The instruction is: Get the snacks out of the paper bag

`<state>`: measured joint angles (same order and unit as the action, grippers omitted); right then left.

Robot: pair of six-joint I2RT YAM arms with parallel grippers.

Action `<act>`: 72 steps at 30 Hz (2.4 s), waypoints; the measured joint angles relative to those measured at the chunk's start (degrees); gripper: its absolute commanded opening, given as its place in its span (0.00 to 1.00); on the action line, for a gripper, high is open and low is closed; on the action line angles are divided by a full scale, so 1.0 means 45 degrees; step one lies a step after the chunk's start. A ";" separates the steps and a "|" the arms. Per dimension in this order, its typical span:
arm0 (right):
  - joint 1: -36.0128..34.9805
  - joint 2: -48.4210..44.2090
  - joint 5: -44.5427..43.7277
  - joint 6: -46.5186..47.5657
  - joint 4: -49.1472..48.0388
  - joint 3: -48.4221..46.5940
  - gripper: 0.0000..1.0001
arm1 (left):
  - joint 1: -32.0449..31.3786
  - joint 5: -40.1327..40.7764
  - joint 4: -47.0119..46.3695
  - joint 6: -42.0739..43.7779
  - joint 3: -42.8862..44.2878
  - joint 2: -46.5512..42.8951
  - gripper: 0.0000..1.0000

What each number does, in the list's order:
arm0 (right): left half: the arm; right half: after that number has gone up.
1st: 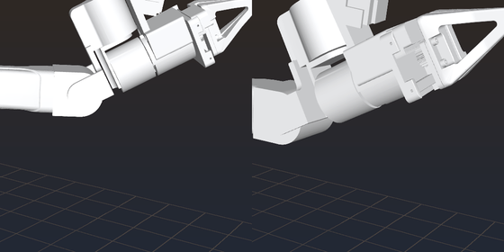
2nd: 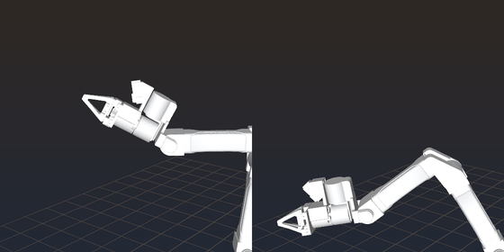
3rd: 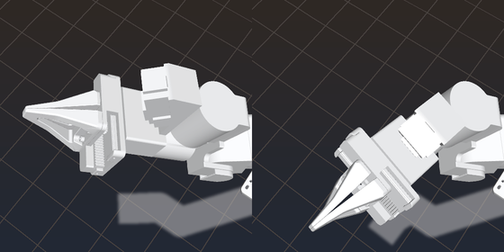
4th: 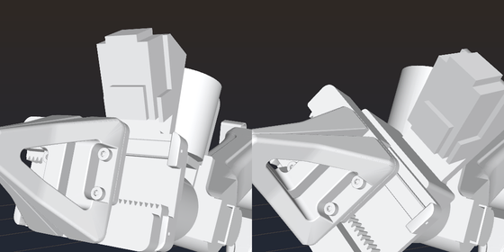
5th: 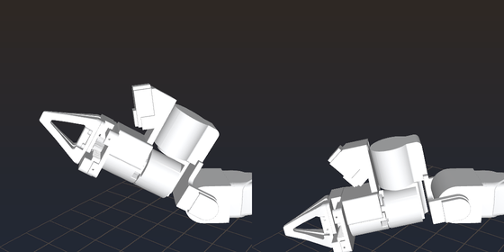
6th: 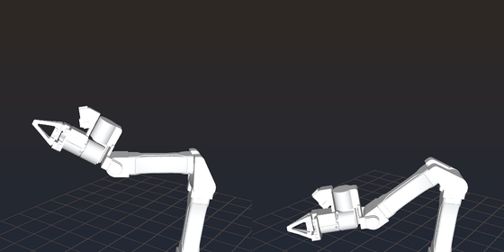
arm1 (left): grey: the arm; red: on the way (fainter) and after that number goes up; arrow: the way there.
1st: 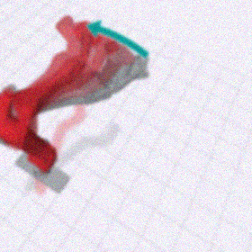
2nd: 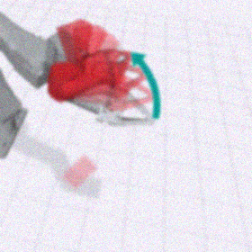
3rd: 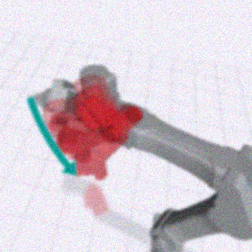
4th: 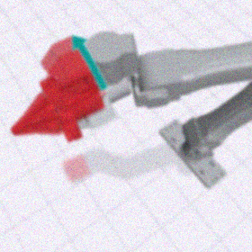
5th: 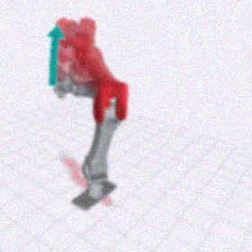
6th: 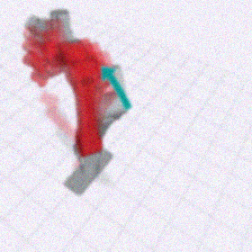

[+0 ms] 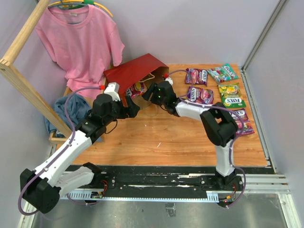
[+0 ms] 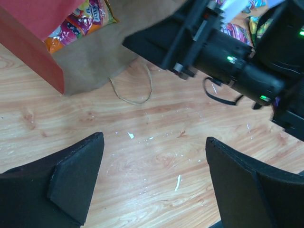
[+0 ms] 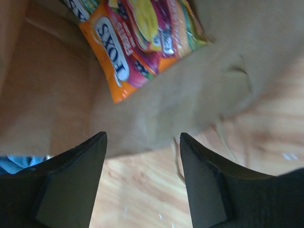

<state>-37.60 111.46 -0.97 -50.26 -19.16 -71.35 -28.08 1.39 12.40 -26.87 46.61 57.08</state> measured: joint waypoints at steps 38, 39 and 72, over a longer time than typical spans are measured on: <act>-0.0117 0.7232 -0.1574 -0.4260 0.2506 -0.8796 0.01 | 0.0593 -0.0379 -0.0151 -0.0029 -0.0525 -0.1389 0.92; -0.0121 0.7232 -0.1574 -0.4260 0.2497 -0.8801 0.01 | 0.0607 -0.0379 -0.0151 -0.0029 -0.0529 -0.1389 0.91; -0.0738 0.0112 -0.1812 -0.2506 0.0607 -0.1103 0.01 | 0.0631 -0.0126 -0.0855 -0.0039 -0.0937 -0.1248 0.92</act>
<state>-40.93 111.96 -9.13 -61.54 -16.43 -76.31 -25.23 0.82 8.56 -27.05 42.39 51.46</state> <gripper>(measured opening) 0.008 0.916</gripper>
